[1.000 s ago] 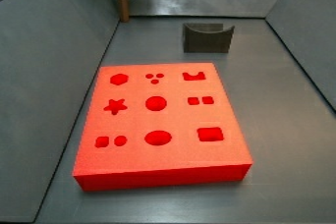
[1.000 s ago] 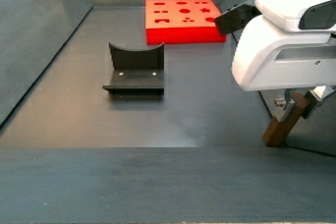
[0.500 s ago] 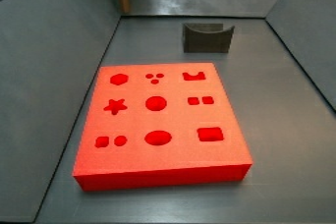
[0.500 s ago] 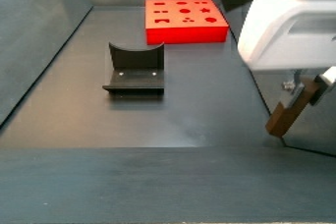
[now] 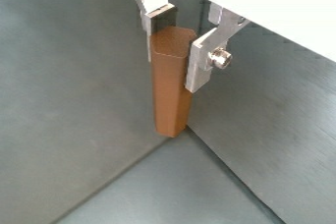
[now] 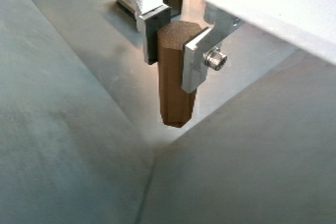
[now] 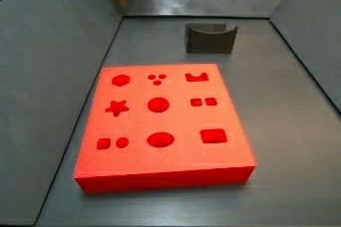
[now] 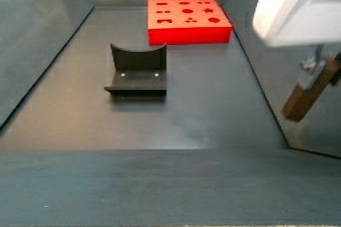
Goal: Pick up the hexagon object. Move up. Move to above the board. Insert the hexagon object.
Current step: Move to above the board.
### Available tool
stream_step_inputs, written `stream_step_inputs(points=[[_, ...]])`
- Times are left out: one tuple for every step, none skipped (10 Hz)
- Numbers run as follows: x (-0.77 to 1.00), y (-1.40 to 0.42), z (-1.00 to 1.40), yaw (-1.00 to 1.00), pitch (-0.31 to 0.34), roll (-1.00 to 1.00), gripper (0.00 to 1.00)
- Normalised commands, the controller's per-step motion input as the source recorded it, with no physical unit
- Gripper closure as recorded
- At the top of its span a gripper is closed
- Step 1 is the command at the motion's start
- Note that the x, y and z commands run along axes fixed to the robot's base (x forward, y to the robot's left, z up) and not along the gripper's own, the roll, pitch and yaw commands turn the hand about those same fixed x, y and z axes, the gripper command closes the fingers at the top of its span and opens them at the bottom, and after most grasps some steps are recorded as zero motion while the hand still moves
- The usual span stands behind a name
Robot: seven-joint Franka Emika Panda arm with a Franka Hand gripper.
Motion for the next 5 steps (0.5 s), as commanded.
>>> stream_step_inputs(points=[[-0.38, -0.17, 1.0, 0.06, 0.145, 0.08, 1.0], [-0.38, -0.15, 1.0, 0.04, 0.095, 0.1, 1.0], [-0.39, -0.14, 1.0, 0.03, 0.084, 0.1, 1.0], [-0.42, -0.11, 1.0, 0.02, 0.069, 0.1, 1.0], [-0.47, -0.1, 1.0, 0.02, 0.07, 0.1, 1.0]])
